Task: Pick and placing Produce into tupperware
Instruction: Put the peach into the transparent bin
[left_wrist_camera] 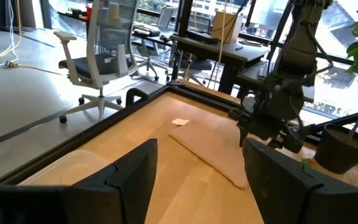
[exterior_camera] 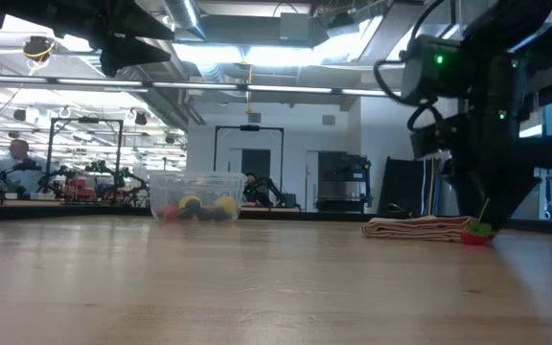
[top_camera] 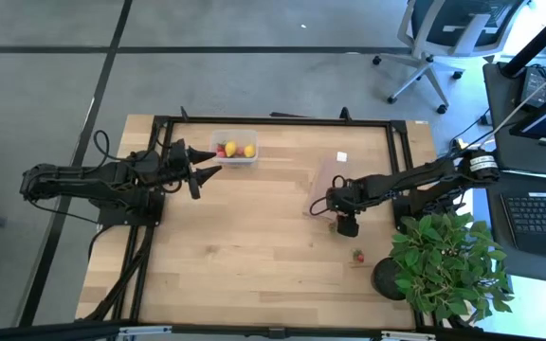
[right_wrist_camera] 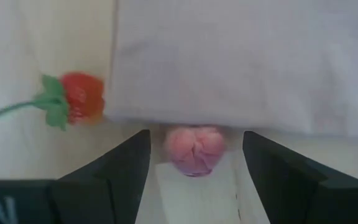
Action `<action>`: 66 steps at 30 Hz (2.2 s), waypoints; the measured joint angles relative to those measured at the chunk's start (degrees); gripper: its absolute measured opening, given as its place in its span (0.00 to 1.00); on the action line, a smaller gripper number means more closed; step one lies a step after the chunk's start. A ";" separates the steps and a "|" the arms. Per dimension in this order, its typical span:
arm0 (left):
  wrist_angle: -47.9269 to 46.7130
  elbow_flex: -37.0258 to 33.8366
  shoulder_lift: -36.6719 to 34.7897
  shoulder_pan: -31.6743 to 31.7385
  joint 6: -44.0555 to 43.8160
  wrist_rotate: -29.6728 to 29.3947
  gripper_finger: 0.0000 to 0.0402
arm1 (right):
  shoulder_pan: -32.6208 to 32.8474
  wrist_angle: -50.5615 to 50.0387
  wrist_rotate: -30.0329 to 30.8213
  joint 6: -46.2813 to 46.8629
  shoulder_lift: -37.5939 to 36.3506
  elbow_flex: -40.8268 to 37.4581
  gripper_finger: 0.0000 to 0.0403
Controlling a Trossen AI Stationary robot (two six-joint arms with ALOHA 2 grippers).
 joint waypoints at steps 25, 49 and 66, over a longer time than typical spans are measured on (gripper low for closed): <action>-0.01 0.00 0.02 0.00 -2.52 0.06 0.57 | 0.04 -11.74 -14.05 -3.11 1.08 3.80 0.17; 14.83 0.00 2.30 -0.01 48.04 0.44 0.56 | -13.06 28.41 -12.52 1.53 -2.12 34.82 0.17; 32.20 0.04 18.85 0.00 66.18 -0.41 0.56 | -13.73 56.90 -19.09 18.06 15.14 34.88 0.17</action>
